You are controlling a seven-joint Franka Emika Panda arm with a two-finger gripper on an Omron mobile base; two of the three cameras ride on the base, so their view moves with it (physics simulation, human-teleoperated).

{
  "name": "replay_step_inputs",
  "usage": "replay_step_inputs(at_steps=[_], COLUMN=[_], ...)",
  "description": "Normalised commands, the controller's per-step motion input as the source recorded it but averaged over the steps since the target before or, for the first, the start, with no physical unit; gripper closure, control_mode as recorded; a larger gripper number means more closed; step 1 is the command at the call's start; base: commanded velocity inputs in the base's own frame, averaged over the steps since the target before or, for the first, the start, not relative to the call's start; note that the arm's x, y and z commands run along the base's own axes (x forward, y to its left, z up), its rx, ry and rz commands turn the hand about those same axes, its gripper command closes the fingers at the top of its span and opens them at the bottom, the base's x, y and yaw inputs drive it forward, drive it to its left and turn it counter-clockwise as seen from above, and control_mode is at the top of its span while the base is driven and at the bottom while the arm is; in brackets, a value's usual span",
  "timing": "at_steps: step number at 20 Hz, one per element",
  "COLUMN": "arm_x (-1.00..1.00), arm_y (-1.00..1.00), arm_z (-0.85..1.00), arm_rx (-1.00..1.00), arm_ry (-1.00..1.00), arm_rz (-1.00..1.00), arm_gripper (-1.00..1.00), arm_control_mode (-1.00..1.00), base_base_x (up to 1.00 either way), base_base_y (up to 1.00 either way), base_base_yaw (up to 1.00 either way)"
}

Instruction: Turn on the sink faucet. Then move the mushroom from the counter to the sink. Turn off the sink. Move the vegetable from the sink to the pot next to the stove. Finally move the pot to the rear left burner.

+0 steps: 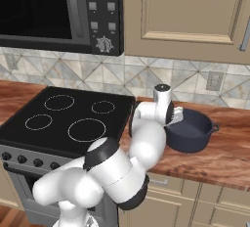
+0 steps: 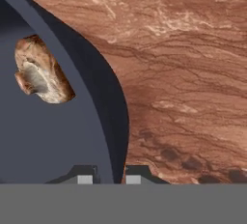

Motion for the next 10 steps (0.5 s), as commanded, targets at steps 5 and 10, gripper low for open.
replay_step_inputs(at_steps=[5,10], arm_x=[-0.4,-0.23], arm_y=[0.09,0.32], arm_z=[0.36,0.18], arm_rx=[-0.02,-0.03], arm_ry=[0.0,-0.01], arm_rz=[0.05,0.18], arm_gripper=[1.0,1.0], arm_control_mode=[-1.0,-1.0], base_base_x=[0.0,0.0], base_base_y=[0.0,0.0], base_base_yaw=[0.0,0.0])
